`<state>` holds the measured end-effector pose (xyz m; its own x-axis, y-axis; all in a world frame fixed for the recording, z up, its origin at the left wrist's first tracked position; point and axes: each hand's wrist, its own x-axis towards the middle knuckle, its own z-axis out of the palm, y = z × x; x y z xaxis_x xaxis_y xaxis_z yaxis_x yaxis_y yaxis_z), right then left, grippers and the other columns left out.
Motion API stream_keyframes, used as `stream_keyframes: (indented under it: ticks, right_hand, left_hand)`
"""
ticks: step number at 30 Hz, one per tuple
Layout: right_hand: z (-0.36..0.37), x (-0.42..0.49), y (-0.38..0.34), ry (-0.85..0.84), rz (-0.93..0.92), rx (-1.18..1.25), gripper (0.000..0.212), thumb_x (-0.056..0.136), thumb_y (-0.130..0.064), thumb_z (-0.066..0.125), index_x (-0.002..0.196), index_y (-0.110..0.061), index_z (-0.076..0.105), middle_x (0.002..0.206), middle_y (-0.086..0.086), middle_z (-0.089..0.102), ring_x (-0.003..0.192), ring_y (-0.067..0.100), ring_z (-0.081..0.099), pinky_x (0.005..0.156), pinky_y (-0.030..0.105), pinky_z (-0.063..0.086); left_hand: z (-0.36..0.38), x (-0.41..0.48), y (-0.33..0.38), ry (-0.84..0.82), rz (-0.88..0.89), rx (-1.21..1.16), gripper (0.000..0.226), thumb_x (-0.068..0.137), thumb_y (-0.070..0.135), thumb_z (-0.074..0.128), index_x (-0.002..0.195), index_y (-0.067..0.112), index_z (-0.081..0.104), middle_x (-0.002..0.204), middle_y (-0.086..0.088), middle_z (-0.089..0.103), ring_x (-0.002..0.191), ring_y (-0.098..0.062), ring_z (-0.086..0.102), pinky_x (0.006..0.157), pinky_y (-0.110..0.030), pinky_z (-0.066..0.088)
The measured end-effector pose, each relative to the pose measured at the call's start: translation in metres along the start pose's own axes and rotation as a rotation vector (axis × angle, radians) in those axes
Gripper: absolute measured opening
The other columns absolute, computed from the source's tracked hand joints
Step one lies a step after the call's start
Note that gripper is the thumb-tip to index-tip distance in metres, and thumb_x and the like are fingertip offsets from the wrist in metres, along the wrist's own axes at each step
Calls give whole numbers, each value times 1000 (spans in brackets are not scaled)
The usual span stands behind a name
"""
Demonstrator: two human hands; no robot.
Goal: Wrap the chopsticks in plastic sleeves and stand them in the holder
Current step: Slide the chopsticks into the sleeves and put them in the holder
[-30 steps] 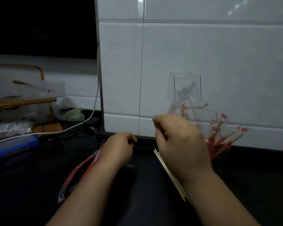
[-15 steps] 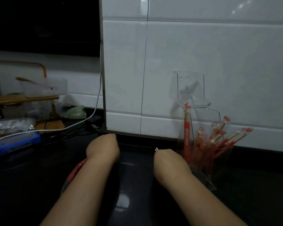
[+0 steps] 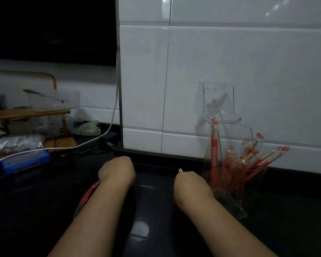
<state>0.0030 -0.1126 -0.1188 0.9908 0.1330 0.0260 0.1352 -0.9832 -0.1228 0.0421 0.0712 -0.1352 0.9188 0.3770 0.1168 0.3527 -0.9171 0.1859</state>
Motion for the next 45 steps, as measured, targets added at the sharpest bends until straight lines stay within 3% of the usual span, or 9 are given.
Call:
stream_keyframes:
  ticks: [3,10,22,27,32,34,37,42,45]
  right_hand:
    - [4,0,-1,-9,4,2,33,93,1,48,122,-4,62,120,16,63,110,33,62,88,38,51]
    - [6,3,0,-1,16,8,32,93,-2,49,122,-4,62,121,16,63,111,33,62,88,37,51]
    - [12,7,1,60,-46,-27,33,91,0,50,121,-8,62,122,14,61,112,32,60,89,40,51]
    - [14,8,0,71,-69,4,26,91,0,51,113,-9,62,116,12,61,105,31,62,80,37,49]
    - [13,9,-1,98,-60,84,30,89,0,56,117,-11,55,117,12,58,106,29,60,80,35,48]
    - [12,7,-1,110,-67,125,31,87,0,57,115,-13,52,114,12,59,104,30,60,76,35,45]
    - [6,5,-1,148,-105,263,22,86,-5,56,102,-19,53,106,9,62,98,29,59,74,31,45]
    - [0,-2,2,275,-189,603,26,84,-13,56,102,-26,69,96,-8,64,94,15,60,80,24,46]
    - [-1,1,5,373,-197,857,35,83,0,56,85,-33,68,84,-13,67,84,7,62,72,18,44]
  left_hand:
    - [1,0,3,-45,12,1,46,90,5,48,134,18,55,133,-13,58,117,-31,58,93,-40,50]
    - [0,1,1,81,21,-37,30,88,15,55,113,26,66,120,-5,62,110,-29,60,88,-39,52]
    - [4,-2,13,-138,189,-41,33,84,8,58,108,23,74,110,-4,69,100,-25,65,92,-36,54]
    - [5,-3,14,-94,225,-49,13,85,26,67,95,23,74,93,0,68,86,-20,64,81,-34,55]
    - [7,-4,12,-51,167,-110,36,85,27,72,116,22,55,119,-6,53,105,-26,59,82,-33,47]
    - [7,-6,11,-77,126,-120,52,83,36,75,125,20,48,122,-9,57,110,-27,59,84,-35,47]
    - [9,-8,13,-62,144,-146,58,87,25,68,139,29,42,125,-5,63,114,-26,60,89,-37,50]
    - [9,-9,20,-14,171,-452,58,85,36,72,138,32,48,113,-2,71,106,-22,65,87,-32,50]
    - [1,-12,25,9,138,-903,23,83,12,77,105,16,72,82,1,71,82,-15,67,76,-26,54]
